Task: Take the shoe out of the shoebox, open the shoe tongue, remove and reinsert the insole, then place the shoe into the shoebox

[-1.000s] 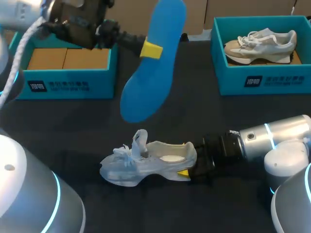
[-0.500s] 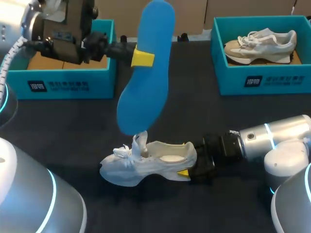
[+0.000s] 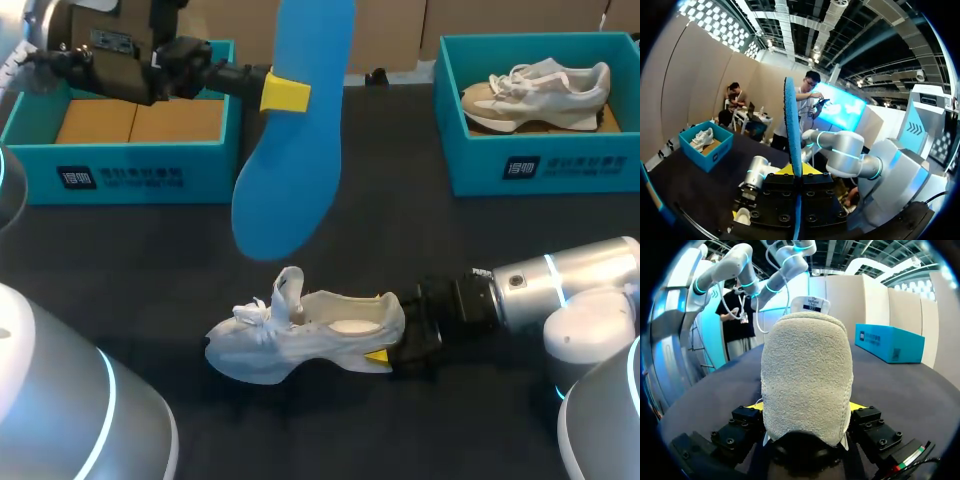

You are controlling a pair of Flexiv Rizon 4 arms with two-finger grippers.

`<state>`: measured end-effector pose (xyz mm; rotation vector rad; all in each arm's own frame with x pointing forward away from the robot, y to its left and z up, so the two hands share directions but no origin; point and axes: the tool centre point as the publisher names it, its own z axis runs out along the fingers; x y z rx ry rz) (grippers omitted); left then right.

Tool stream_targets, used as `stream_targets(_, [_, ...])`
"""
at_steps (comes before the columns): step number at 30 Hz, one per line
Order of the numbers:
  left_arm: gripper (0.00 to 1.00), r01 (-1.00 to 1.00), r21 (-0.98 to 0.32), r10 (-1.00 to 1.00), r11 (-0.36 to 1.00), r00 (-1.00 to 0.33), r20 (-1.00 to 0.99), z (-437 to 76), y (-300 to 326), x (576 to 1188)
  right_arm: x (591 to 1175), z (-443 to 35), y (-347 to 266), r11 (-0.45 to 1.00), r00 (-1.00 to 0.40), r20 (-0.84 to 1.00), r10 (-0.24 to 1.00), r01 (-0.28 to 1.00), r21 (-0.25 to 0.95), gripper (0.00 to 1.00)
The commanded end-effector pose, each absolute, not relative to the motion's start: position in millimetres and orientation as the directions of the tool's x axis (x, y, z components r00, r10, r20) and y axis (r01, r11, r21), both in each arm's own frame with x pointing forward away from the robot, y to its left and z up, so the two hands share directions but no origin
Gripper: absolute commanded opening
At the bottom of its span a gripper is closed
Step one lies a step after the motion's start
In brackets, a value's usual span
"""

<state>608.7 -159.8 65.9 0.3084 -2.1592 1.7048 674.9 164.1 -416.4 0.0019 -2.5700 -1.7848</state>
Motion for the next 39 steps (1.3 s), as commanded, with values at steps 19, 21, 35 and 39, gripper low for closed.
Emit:
stream_targets(19, [0.00,-0.392,-0.887,0.059,0.245,-0.907,0.417,65,-160,610,666,-396,136,0.381,-0.999,-0.050,-0.004,-0.048,0.923,1.00])
stream_targets(21, [0.00,-0.392,-0.887,0.059,0.245,-0.907,0.417,65,-160,610,667,-392,134,0.434,-0.999,-0.041,-0.003,-0.038,0.900,1.00])
stream_targets(35, [0.00,-0.392,-0.887,0.059,0.245,-0.907,0.417,65,-160,610,657,-353,134,0.822,-0.995,0.030,0.095,0.096,0.562,1.00])
stream_targets(39, [0.00,-0.392,-0.887,0.059,0.245,-0.907,0.417,65,-160,610,657,-353,134,0.822,-0.995,0.030,0.095,0.096,0.562,1.00])
